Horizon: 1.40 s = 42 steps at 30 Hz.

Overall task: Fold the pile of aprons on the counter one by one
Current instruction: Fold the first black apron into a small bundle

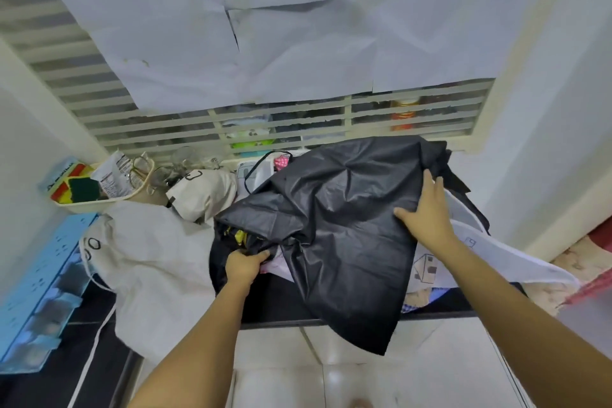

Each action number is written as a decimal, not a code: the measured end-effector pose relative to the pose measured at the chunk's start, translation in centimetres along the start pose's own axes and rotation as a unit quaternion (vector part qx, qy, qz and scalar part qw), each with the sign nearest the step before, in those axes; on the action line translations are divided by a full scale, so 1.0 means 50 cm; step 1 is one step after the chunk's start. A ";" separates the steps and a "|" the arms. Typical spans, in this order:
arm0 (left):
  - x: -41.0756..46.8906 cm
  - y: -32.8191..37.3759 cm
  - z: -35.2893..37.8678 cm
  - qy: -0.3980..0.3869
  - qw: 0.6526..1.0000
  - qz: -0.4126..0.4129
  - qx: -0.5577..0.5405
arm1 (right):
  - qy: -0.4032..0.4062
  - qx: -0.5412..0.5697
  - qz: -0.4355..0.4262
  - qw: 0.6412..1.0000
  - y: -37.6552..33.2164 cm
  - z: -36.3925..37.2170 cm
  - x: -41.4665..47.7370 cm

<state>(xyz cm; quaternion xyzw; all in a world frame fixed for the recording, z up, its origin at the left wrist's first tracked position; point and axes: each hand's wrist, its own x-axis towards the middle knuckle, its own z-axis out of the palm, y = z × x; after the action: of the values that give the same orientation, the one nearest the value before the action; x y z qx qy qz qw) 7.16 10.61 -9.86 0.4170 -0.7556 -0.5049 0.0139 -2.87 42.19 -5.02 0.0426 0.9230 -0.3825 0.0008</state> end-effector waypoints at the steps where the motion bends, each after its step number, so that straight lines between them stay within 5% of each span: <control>1: -0.001 -0.002 -0.006 -0.008 0.999 0.016 0.043 | -0.010 -0.006 -0.010 1.000 0.002 0.017 -0.025; 5: -0.035 0.015 -0.046 -0.013 0.968 0.131 0.215 | -0.067 -0.013 -0.068 0.995 -0.019 0.051 -0.134; 8: -0.105 0.054 -0.082 -0.045 0.954 0.191 0.229 | -0.131 0.027 -0.207 0.969 -0.061 0.066 -0.227; 15: -0.344 0.173 -0.184 -0.382 0.875 0.199 0.220 | -0.199 0.069 -0.353 0.912 -0.170 0.040 -0.383; 18: -0.414 0.187 -0.234 -0.450 0.859 0.215 0.117 | -0.197 0.127 -0.304 0.924 -0.190 -0.009 -0.416; 20: -0.446 0.174 -0.267 -0.464 0.854 0.231 0.042 | -0.284 0.212 -0.199 0.914 -0.201 -0.033 -0.432; 24: -0.510 0.138 -0.327 -0.457 0.835 0.275 0.137 | -0.504 0.431 0.037 0.747 -0.214 -0.054 -0.462; 28: -0.568 0.089 -0.350 -0.338 0.826 0.350 0.285 | -0.600 0.443 0.054 0.664 -0.213 -0.079 -0.507; 30: -0.572 0.059 -0.345 -0.281 0.842 0.369 0.277 | -0.585 0.401 0.052 0.703 -0.203 -0.104 -0.511; 35: -0.549 0.010 -0.347 -0.235 0.933 0.262 0.074 | -0.509 0.284 0.058 0.810 -0.164 -0.147 -0.460; 42: -0.517 0.004 -0.318 -0.138 0.961 0.241 0.004 | -0.293 0.233 0.101 0.922 -0.106 -0.161 -0.355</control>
<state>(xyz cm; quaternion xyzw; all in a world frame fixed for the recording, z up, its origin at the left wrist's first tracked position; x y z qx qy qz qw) 30.91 15.33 8.44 0.1492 -0.8301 -0.5365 0.0290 14.65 42.77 5.02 0.0205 0.7568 -0.5803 0.3002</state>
